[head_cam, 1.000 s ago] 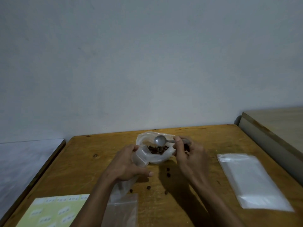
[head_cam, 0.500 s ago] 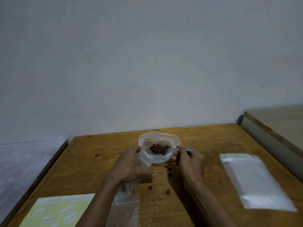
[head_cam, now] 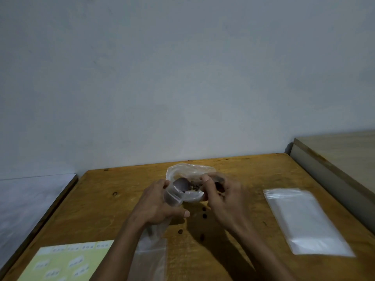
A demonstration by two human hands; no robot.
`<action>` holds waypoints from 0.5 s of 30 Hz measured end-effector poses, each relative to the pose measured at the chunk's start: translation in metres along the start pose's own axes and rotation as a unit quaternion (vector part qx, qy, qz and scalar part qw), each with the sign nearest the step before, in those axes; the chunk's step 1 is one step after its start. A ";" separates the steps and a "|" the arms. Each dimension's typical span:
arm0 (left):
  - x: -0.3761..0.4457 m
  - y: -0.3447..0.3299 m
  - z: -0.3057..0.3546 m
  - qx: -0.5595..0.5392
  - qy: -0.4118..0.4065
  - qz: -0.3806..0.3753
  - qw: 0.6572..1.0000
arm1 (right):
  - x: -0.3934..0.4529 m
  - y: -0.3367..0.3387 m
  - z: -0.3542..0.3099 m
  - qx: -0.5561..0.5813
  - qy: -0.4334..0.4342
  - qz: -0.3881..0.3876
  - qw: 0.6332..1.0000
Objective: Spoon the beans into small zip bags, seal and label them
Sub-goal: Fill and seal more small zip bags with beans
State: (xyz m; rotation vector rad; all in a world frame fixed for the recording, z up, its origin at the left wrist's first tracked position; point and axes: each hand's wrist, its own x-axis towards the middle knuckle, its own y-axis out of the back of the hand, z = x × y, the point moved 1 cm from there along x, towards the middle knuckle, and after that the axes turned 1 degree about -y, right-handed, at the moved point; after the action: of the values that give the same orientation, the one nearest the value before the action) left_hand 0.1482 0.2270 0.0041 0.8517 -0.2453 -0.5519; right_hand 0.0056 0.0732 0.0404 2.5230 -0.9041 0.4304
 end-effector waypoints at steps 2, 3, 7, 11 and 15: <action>-0.001 0.001 0.000 -0.011 0.001 -0.001 1.000 | 0.002 0.001 0.006 0.003 0.019 0.049 0.999; -0.001 0.001 0.000 -0.014 0.002 -0.001 1.000 | 0.004 0.000 0.012 -0.002 0.007 0.072 0.997; -0.002 0.000 0.002 -0.002 -0.006 0.015 1.000 | 0.004 -0.013 0.038 -0.059 -0.073 0.054 0.994; -0.004 0.000 0.006 -0.001 -0.013 0.019 1.000 | -0.001 -0.030 0.046 -0.014 -0.167 0.053 0.984; -0.005 0.000 0.007 0.010 -0.018 0.015 1.000 | -0.002 -0.039 0.047 0.115 -0.280 0.068 0.951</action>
State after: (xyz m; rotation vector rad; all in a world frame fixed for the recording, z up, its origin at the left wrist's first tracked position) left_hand 0.1412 0.2252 0.0089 0.8570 -0.2969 -0.5378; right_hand 0.0363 0.0793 -0.0120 2.8652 -1.3015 -0.1731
